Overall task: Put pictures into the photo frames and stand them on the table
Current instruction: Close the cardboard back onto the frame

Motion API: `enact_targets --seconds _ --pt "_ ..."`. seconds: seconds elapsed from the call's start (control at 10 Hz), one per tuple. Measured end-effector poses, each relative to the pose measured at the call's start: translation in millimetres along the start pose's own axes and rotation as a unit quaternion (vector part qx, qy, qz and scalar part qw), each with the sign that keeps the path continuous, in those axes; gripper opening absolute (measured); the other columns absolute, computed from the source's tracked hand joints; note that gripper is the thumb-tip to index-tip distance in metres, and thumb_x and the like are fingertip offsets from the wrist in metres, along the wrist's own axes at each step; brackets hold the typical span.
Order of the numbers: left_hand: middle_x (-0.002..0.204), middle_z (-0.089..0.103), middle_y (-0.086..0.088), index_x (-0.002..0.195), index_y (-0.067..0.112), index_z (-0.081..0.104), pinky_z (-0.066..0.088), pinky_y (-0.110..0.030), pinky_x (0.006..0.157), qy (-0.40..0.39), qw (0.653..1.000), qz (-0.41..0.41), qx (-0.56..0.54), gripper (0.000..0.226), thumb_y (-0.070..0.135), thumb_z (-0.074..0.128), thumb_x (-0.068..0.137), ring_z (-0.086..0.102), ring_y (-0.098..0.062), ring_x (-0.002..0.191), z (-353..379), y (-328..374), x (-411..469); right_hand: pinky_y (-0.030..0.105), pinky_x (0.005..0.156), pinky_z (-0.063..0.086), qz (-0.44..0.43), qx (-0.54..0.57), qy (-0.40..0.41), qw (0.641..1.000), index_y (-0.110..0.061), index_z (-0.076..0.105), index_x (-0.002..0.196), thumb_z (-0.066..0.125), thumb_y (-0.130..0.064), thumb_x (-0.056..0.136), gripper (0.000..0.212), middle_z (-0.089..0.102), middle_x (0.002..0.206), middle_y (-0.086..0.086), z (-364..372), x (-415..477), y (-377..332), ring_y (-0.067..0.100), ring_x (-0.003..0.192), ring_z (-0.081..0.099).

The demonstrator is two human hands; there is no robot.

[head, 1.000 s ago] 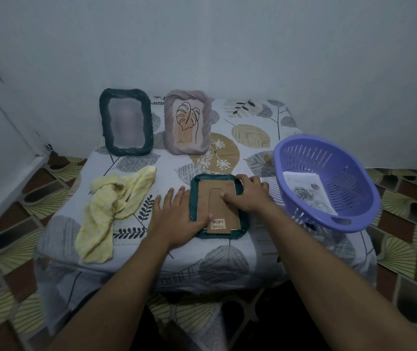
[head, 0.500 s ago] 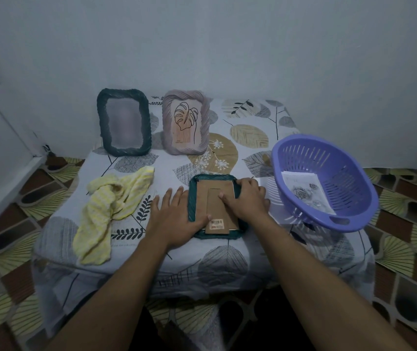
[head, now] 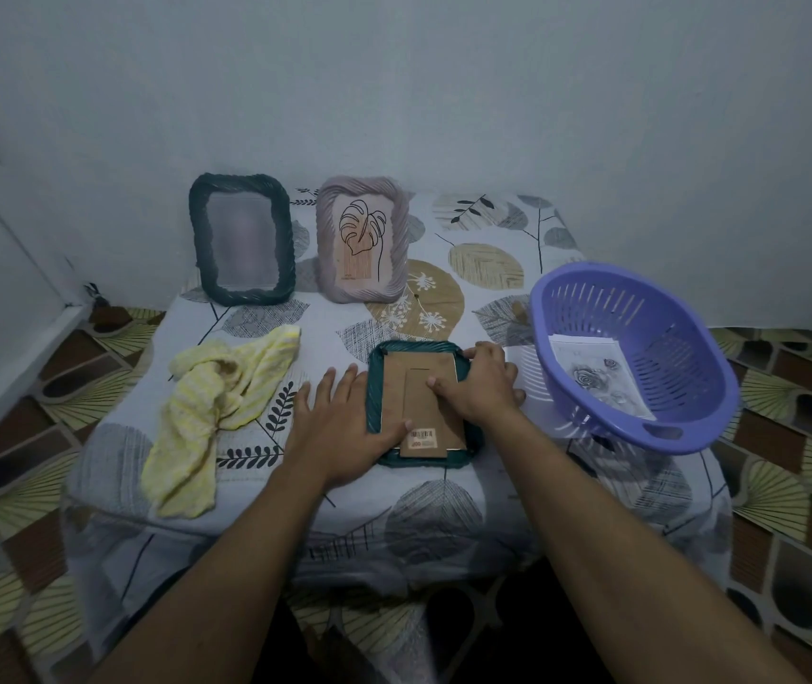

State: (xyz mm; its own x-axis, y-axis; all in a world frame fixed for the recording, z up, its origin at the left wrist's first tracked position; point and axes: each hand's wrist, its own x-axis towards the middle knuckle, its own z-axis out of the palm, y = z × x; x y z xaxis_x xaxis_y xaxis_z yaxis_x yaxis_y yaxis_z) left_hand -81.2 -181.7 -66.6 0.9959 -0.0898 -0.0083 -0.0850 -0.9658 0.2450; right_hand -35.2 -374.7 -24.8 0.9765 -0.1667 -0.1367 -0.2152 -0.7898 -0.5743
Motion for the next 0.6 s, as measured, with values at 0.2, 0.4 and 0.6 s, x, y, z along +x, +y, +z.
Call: enact_targets --seconds 0.2,0.4,0.6 --pt "0.166 0.008 0.001 0.157 0.026 0.012 -0.001 -0.053 0.12 0.001 1.0 0.001 0.002 0.105 0.091 0.013 0.075 0.001 -0.021 0.152 1.7 -1.1 0.5 0.051 0.109 0.027 -0.015 -0.019 -0.03 0.999 -0.024 0.037 0.143 0.071 -0.053 0.084 0.074 0.026 0.155 0.001 -4.2 3.2 1.3 0.031 0.141 0.025" --pt "0.166 0.007 0.001 0.157 0.025 0.011 -0.001 -0.053 0.12 -0.002 1.0 0.002 0.005 0.106 0.092 0.013 0.075 0.001 -0.021 0.152 2.1 -1.7 0.2 0.056 0.111 0.024 -0.039 -0.049 -0.047 0.997 -0.03 0.035 0.148 0.064 -0.058 0.086 0.075 0.017 0.162 -0.003 -5.6 3.9 5.3 0.031 0.145 0.018" --pt "0.166 0.008 0.001 0.157 0.024 0.011 0.0 -0.053 0.12 -0.001 1.0 0.003 0.005 0.107 0.092 0.011 0.074 0.002 -0.021 0.152 1.9 -1.6 0.1 0.054 0.11 0.026 -0.033 -0.041 -0.043 0.998 -0.026 0.038 0.146 0.068 -0.057 0.084 0.076 0.027 0.156 -0.001 -6.8 4.5 3.4 0.03 0.142 0.022"
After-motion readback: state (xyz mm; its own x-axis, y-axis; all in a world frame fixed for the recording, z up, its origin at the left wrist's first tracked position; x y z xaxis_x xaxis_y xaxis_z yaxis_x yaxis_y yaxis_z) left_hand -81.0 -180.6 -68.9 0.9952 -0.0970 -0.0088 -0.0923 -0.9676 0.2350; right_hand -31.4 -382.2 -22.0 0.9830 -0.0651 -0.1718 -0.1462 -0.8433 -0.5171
